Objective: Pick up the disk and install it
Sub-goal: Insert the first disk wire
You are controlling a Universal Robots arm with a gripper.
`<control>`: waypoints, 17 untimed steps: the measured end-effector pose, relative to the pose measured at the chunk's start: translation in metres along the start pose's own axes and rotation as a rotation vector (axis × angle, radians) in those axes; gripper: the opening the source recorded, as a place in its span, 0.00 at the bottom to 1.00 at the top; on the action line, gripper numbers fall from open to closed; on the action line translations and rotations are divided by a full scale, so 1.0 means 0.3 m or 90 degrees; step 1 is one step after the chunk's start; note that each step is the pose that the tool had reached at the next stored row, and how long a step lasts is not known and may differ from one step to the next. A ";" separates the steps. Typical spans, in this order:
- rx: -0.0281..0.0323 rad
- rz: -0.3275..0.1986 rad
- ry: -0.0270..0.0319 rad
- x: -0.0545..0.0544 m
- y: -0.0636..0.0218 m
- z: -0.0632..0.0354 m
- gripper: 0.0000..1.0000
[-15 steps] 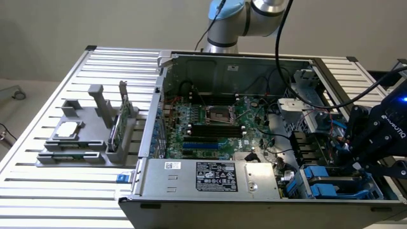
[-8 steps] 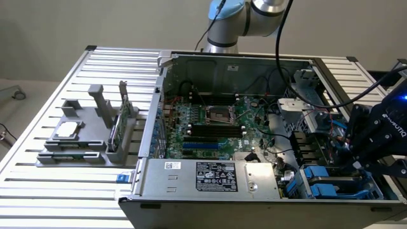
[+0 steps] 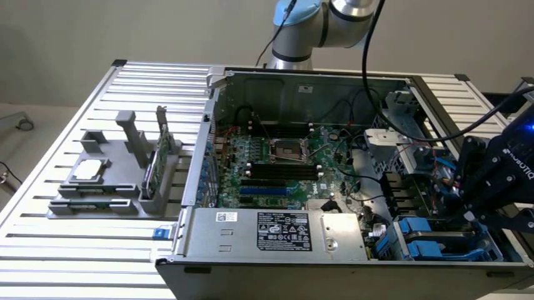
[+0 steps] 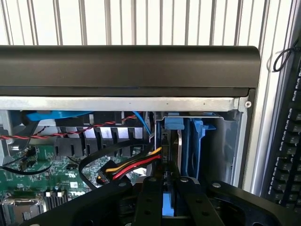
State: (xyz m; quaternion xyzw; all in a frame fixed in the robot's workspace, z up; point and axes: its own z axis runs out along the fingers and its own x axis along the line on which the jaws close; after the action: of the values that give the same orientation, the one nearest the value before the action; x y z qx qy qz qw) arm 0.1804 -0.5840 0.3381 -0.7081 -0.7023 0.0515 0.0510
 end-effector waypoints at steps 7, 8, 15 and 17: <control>0.0001 0.000 0.0001 -0.007 0.000 0.001 0.17; 0.0001 0.000 0.0004 -0.008 0.000 0.002 0.17; 0.0002 0.000 0.0018 -0.007 0.001 0.005 0.17; 0.0001 0.000 0.0018 -0.005 0.001 0.005 0.17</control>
State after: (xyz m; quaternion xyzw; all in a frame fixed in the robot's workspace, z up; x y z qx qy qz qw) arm 0.1803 -0.5856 0.3366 -0.7081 -0.7024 0.0505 0.0521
